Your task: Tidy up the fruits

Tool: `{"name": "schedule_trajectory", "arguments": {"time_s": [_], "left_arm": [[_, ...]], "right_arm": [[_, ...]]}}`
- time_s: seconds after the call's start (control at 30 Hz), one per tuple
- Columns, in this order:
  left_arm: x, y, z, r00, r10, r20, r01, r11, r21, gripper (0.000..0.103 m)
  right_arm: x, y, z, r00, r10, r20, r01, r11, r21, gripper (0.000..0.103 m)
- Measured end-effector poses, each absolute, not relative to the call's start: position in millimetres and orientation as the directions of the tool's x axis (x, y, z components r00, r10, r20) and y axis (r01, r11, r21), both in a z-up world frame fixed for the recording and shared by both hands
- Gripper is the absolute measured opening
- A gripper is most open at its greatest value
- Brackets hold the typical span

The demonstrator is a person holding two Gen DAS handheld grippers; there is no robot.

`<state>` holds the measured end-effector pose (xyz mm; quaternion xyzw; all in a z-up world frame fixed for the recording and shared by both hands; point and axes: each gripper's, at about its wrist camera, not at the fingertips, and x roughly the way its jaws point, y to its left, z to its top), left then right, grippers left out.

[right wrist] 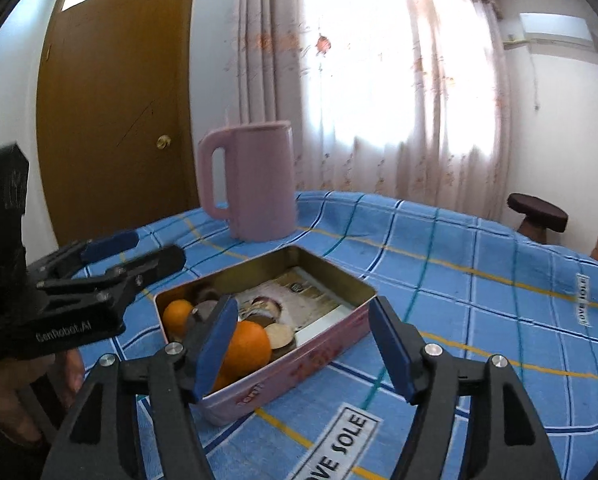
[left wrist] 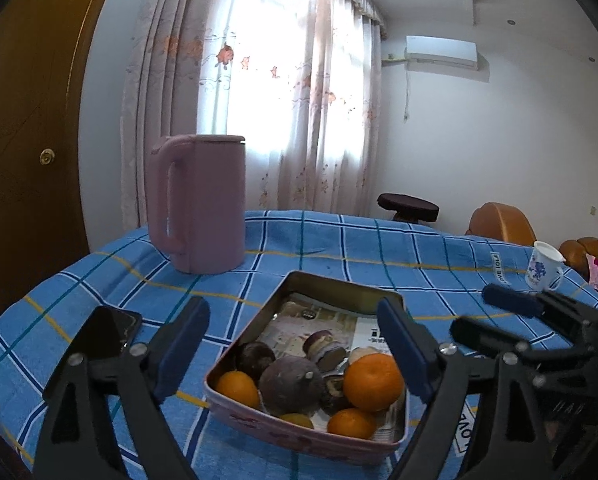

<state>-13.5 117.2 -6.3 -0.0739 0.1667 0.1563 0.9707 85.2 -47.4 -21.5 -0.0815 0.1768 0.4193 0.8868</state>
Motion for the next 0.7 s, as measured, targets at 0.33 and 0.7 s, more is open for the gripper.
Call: {"name": "schedule_trajectory", "arguments": {"time_s": [0.33,0.7], "left_arm": [[-15.5,109.6,-0.9,0.902,0.270,-0.336,-0.314,0.946,-0.083,0.090],[-15.0,104.4,-0.6,0.903,0.266,-0.338,-0.307,0.949,-0.073,0.092]], "right_arm": [[81.1,-56.6,-14.4,0.604,0.711,-0.359,-0.761,0.649,0.006,0.070],[82.6,-61.9,-15.4,0.616,0.702,-0.356,-0.749,0.663,0.012,0.070]]}}
